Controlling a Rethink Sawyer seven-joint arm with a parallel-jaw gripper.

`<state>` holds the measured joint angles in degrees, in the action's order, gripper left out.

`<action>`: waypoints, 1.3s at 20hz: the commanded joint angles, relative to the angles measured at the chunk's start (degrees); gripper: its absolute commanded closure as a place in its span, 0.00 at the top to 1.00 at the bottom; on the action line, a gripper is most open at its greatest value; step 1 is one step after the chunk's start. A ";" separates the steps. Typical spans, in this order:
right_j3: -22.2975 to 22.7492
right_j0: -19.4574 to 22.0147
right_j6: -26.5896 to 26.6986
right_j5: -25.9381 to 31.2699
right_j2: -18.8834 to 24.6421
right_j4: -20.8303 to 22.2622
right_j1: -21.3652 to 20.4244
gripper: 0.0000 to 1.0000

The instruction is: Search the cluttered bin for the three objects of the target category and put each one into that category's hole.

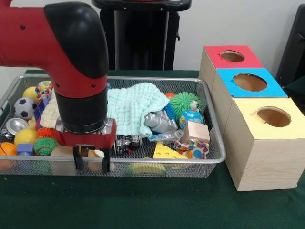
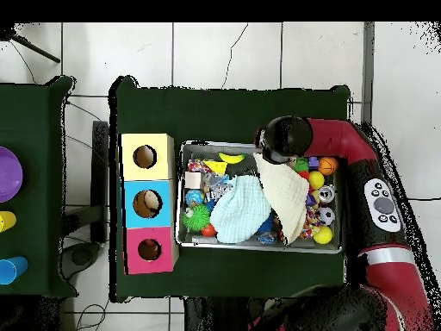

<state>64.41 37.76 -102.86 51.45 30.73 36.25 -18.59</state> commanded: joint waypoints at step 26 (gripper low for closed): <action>20.23 2.31 6.51 -6.54 -2.95 1.92 -9.49 1.00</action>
<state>77.35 39.69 -102.85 42.47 30.22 36.48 -26.86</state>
